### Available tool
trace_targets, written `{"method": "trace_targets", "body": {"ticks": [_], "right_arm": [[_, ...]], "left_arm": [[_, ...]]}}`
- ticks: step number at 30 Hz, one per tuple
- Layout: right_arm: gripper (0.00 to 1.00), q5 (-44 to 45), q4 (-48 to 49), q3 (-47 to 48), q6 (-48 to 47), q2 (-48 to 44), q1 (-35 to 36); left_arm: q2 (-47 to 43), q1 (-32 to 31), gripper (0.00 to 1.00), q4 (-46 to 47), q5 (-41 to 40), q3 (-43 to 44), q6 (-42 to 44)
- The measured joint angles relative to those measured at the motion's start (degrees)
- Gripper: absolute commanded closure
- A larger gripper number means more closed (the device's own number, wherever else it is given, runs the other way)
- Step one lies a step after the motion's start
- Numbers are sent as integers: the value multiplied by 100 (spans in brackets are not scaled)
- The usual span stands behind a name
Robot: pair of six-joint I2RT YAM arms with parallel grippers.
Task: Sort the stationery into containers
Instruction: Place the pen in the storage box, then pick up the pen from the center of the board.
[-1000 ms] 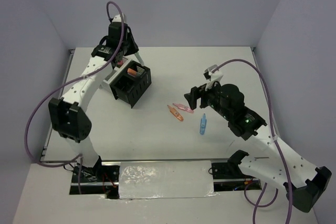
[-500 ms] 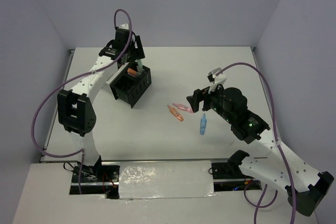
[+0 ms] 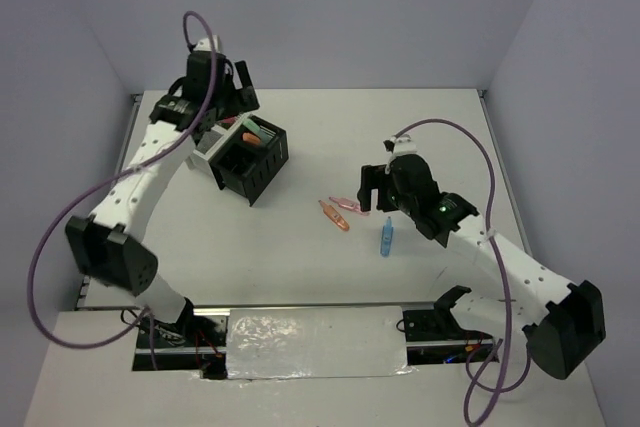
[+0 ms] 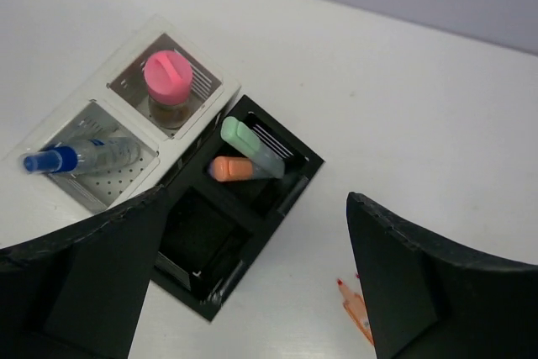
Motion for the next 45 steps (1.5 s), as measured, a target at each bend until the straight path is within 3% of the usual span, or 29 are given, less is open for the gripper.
{"method": "trace_targets", "body": {"ticks": [5, 8, 12, 19, 29, 34, 37, 38, 40, 45], "right_arm": [[20, 398, -350, -181, 684, 424, -179], [30, 518, -415, -546, 1043, 424, -203], [38, 634, -426, -1156, 1447, 435, -260], [39, 468, -214, -1672, 1823, 778, -284], [39, 374, 76, -1777, 2041, 876, -219], [44, 487, 9, -1495, 1996, 1355, -109], [53, 636, -26, -1314, 1967, 1620, 15], [67, 715, -66, -1270, 1961, 1679, 74], [78, 859, -155, -1187, 1919, 1799, 170], [88, 925, -168, -1049, 1912, 1934, 378]], "left_arm": [[-1773, 0, 1, -2, 361, -671, 162], [-2889, 0, 1, 83, 553, -1646, 293], [-3711, 0, 1, 72, 787, -2863, 442], [-3405, 0, 1, -138, 1126, -4048, 481], [-3764, 0, 1, 50, 1250, -4063, 483], [-3762, 0, 1, 68, 1298, -4063, 485], [-3762, 0, 1, 70, 1333, -4063, 483], [-3755, 0, 1, 70, 1351, -4063, 481], [-3744, 0, 1, 90, 1405, -4068, 461], [-3744, 4, 1, 592, 2028, -4505, 236]]}}
